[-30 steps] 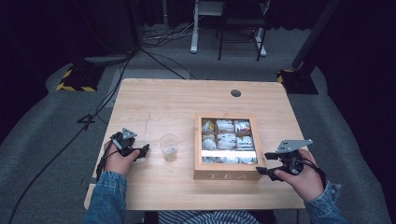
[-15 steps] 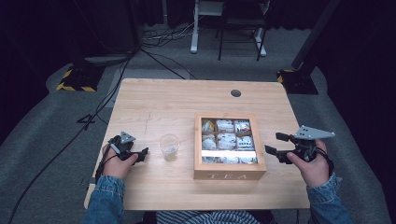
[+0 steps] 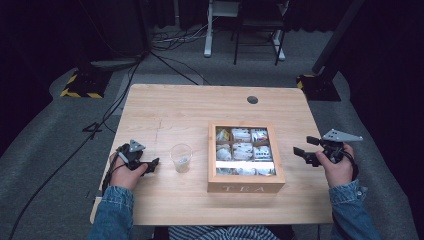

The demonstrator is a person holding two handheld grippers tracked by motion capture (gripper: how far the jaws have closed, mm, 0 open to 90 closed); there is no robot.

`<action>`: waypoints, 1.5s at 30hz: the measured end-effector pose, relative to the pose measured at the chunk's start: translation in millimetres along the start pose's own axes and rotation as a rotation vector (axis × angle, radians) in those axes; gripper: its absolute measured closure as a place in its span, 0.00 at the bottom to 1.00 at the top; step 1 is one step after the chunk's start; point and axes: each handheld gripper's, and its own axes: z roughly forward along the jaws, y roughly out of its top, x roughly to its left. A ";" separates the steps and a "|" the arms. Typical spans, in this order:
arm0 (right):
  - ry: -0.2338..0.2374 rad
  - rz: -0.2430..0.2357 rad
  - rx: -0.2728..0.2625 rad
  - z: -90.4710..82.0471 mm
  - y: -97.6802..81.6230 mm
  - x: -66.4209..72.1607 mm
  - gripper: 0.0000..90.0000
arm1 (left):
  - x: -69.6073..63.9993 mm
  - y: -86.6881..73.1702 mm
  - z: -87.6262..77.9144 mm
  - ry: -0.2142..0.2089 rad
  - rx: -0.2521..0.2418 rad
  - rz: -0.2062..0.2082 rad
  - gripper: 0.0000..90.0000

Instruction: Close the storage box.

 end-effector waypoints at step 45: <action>-0.073 -0.038 0.185 47.5 -51.8 -18.6 0.16 | -2.6 4.1 5.1 0.028 0.004 -0.024 0.14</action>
